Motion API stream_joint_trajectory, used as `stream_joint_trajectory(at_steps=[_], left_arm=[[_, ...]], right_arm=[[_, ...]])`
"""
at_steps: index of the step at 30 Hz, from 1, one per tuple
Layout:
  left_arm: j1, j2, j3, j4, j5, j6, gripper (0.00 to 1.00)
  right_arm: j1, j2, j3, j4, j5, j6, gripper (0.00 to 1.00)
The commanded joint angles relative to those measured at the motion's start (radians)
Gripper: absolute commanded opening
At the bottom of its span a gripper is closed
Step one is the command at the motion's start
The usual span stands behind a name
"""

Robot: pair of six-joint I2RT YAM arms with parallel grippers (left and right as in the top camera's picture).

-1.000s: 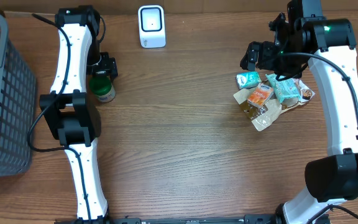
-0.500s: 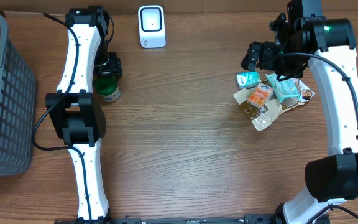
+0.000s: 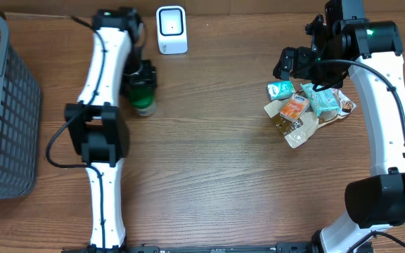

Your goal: Scan the item barcode

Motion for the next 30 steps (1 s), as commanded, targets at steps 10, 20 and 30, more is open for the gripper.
stream_joint_trajectory(at_steps=[10, 20, 30], left_arm=[[-0.209, 0.011, -0.01, 0.021, 0.081, -0.006, 0.78], [-0.164, -0.017, 0.132, -0.069, 0.078, -0.005, 0.92], [-0.001, -0.253, 0.186, -0.068, 0.075, 0.017, 1.0]], right_arm=[[0.002, -0.006, 0.006, 0.002, 0.01, -0.006, 1.0], [0.002, -0.006, 0.006, 0.002, 0.01, -0.006, 1.0], [0.008, -0.006, 0.006, 0.01, 0.005, -0.005, 1.0]])
